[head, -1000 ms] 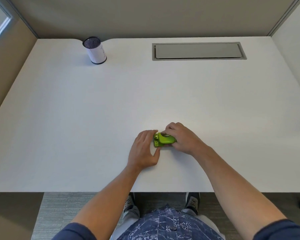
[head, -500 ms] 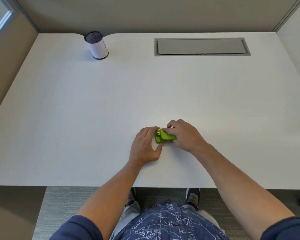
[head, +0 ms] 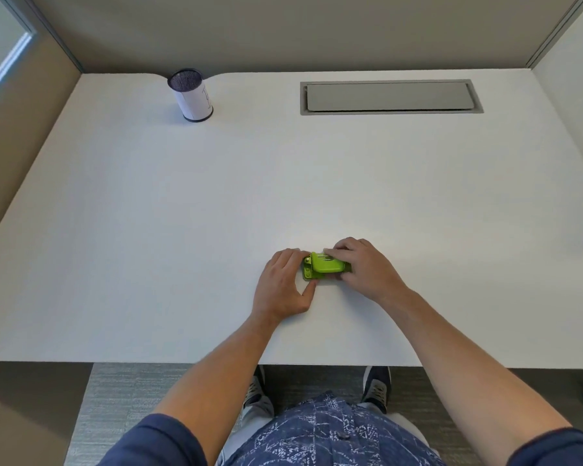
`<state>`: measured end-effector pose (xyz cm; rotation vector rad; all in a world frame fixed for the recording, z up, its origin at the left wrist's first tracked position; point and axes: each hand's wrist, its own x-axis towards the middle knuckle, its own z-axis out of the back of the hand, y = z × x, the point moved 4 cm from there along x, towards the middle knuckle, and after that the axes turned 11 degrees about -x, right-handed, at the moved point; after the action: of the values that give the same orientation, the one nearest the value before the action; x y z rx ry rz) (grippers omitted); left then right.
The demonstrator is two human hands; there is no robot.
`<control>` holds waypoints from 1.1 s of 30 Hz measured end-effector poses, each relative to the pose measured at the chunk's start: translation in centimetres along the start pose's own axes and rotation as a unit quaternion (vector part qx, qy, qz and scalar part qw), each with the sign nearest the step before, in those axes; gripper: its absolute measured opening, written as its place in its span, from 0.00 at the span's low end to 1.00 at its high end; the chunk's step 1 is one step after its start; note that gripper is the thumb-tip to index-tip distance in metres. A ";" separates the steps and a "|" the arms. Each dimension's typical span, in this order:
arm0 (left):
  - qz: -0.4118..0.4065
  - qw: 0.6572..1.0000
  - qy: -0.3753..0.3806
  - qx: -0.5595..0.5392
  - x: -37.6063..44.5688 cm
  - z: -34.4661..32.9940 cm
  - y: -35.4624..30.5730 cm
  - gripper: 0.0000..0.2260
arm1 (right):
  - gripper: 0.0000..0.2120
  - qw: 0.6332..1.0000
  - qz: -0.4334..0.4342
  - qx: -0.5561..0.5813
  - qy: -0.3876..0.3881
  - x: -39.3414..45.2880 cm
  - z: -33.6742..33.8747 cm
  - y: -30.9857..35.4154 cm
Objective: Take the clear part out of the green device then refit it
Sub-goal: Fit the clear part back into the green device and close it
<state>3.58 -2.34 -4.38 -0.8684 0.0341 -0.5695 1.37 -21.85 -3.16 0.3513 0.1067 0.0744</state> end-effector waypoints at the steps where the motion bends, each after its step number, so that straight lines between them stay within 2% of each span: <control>1: 0.002 1.000 0.000 -0.002 0.0 0.0 0.0 0.22 | 0.24 1.000 -0.002 0.020 0.003 -0.1 -0.1 -0.5; 7: 0.006 1.000 0.001 -0.001 0.0 0.0 0.1 0.23 | 0.22 0.986 -0.080 0.143 0.029 -0.1 0.6 -2.4; 10: 0.009 1.000 -0.002 -0.005 0.0 0.0 0.1 0.23 | 0.17 0.990 -0.069 0.119 0.035 -0.1 1.5 -2.0; 15: 0.015 1.000 -0.006 -0.010 0.0 0.1 0.2 0.23 | 0.14 0.990 -0.078 0.111 0.039 -0.2 2.2 -1.6; 24: 0.006 0.999 -0.021 -0.026 0.1 0.1 0.3 0.17 | 0.15 0.990 -0.110 0.075 0.048 -0.2 2.2 -1.3; 29: 0.009 0.999 -0.017 -0.027 0.2 0.1 0.3 0.16 | 0.09 0.986 -0.150 0.071 0.023 -1.4 1.6 -1.2; 33: 0.011 0.999 -0.020 -0.026 0.2 0.1 0.3 0.15 | 0.11 0.983 -0.173 0.042 0.053 -1.5 2.0 -1.1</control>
<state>3.88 -2.23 -4.54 -0.9289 0.0227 -0.5324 0.19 -23.66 -1.49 0.4089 0.2754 -0.2562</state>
